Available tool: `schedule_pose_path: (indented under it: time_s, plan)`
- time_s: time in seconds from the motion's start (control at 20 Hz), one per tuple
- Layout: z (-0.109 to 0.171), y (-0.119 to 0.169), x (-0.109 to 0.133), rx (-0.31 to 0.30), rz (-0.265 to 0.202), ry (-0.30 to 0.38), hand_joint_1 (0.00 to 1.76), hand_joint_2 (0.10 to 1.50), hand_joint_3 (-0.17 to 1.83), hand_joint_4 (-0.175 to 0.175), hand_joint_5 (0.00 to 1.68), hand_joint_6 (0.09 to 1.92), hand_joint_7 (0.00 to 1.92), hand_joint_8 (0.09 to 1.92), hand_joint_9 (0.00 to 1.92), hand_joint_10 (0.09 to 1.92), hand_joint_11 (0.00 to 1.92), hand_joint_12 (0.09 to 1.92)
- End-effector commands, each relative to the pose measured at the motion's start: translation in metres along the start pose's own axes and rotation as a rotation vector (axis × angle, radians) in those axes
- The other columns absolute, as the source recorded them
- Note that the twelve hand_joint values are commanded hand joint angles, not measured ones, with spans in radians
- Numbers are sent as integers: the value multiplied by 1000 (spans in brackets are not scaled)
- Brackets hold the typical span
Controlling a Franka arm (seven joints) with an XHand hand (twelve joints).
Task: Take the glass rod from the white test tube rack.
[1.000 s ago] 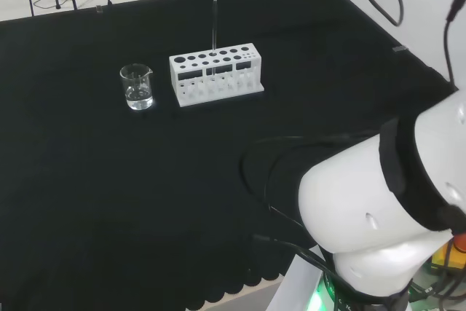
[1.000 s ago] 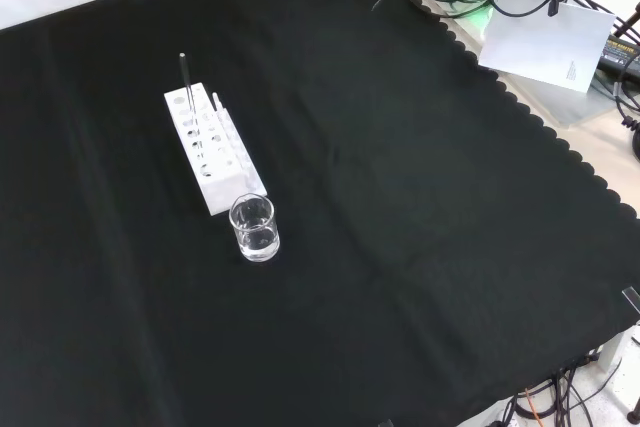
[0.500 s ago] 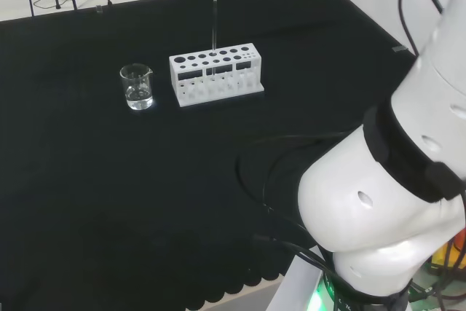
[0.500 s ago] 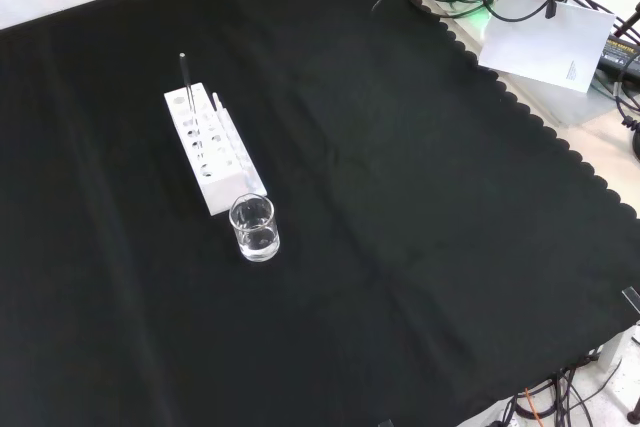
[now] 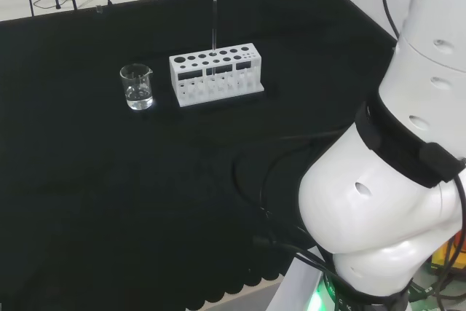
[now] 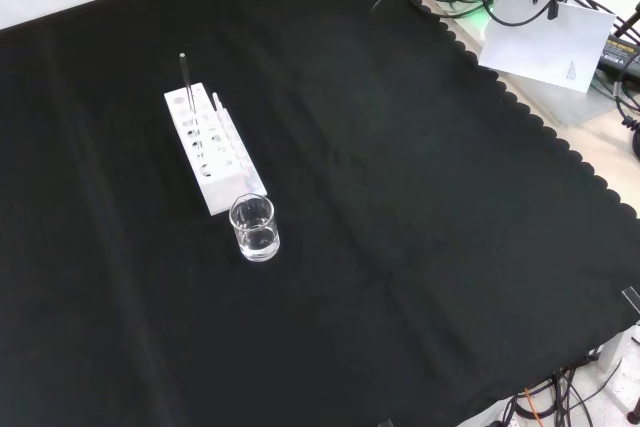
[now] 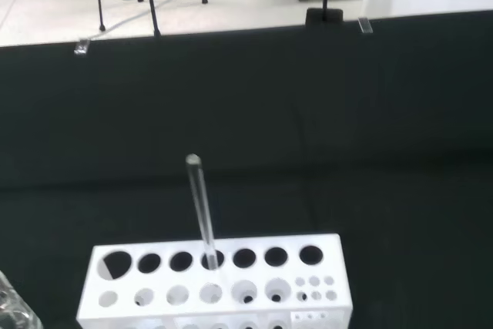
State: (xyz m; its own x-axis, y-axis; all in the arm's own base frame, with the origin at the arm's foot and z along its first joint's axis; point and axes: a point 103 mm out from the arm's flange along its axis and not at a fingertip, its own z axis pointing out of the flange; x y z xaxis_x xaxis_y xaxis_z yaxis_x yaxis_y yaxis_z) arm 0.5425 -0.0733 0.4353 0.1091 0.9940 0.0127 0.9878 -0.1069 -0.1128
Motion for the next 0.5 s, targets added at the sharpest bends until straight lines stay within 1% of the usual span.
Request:
schedule_pose_path:
  time_s: [0.05,0.15,0.2,0.25,0.35,0.45,0.5]
  plan:
    - [70,52,15,59,-134,51,556,1155,-175,-162,68,87,88,916,142,927,0,1291]
    - [79,53,12,65,-150,60,555,1157,-175,-163,71,87,98,919,150,927,0,1292]
    - [83,53,10,69,-149,56,555,1158,-175,-163,73,87,104,920,157,928,0,1292]
    - [85,54,11,76,-131,40,554,1159,-175,-163,75,87,109,921,163,929,0,1293]
    - [87,54,16,80,-135,38,554,1161,-175,-163,80,87,119,923,175,929,0,1293]
    - [90,55,21,78,-145,48,553,1163,-175,-163,85,87,134,924,191,924,0,1300]
    - [96,53,20,69,-180,72,553,1165,-175,-163,88,87,145,925,201,921,0,1305]
